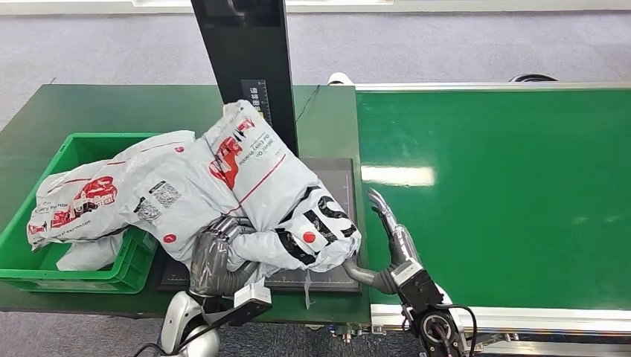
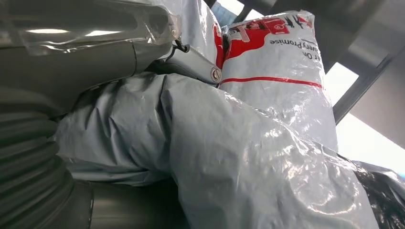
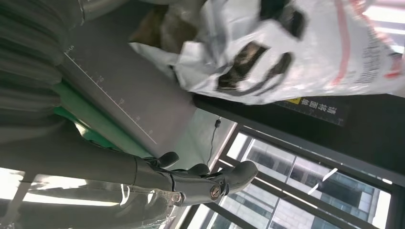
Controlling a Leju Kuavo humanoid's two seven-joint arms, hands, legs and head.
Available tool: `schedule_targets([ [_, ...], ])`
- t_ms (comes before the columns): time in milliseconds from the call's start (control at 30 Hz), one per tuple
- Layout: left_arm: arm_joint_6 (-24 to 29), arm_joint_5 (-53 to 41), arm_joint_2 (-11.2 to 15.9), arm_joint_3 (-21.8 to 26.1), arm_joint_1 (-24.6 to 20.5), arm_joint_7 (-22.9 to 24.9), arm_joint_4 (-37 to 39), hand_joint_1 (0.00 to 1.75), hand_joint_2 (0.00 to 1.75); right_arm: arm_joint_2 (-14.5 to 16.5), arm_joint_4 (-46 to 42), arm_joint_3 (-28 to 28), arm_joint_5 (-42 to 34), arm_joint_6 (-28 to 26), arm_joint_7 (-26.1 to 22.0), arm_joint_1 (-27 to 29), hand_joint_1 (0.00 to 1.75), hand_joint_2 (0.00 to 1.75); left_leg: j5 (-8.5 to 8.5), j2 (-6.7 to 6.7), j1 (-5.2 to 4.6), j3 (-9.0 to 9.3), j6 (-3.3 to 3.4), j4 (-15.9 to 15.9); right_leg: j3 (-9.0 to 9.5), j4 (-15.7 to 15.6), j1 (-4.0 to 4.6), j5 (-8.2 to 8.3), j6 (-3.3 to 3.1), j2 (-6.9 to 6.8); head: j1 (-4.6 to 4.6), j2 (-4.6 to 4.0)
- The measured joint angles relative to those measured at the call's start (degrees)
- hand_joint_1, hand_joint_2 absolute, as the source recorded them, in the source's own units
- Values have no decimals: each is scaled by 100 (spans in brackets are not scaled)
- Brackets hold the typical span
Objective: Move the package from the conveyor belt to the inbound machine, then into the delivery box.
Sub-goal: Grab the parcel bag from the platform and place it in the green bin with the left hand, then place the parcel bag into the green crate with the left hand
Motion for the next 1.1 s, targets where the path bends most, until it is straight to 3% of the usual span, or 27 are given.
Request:
schedule_targets([
  [167,560,-117,75,-21,58,-420,-493,175,175,-4,28,26,-61,-8,5,-65,0,175,0,0,0,-2,0,0,-2,0,0,0,0,0,0,0],
  [300,684,-236,102,139,96,-791,-962,175,175,-15,32,52,-100,-51,12,-69,0,175,0,0,0,-4,0,0,-3,0,0,0,0,0,0,0],
  [533,684,-556,115,906,143,-1342,-1561,175,175,-44,21,55,-142,-113,14,9,0,175,0,1,1,-3,0,0,-4,1,1,0,0,0,0,0],
  [667,684,-915,98,1497,171,-1401,-1807,175,175,-54,-20,50,-143,-134,15,104,0,175,0,6,1,-3,0,0,-7,1,1,-1,-1,1,1,0],
  [767,684,-1195,123,1984,85,-1012,-1860,175,175,-61,-91,43,-136,-146,19,189,0,175,0,8,1,-3,0,0,-9,1,1,-1,-1,1,1,0],
  [833,684,-1442,250,2219,-63,-309,-1756,175,175,-64,-149,36,-116,-148,34,250,0,175,1,7,1,-3,-1,-1,-10,1,2,0,-1,1,1,0],
  [900,682,-1596,494,2381,-280,573,-1505,175,175,-67,-210,26,-81,-149,50,299,0,175,3,10,3,-2,-3,-1,-9,2,5,2,-4,6,-1,0],
  [967,668,-1585,766,2520,-501,1168,-1212,175,175,-73,-254,8,-56,-149,56,329,0,175,5,15,7,0,-5,-1,-10,3,10,5,-8,13,-1,0],
  [1100,604,-1460,1156,2759,-853,1494,-689,175,175,-92,-291,-11,-31,-149,60,362,0,175,7,16,8,0,-8,-1,-10,4,11,5,-9,14,1,0],
])
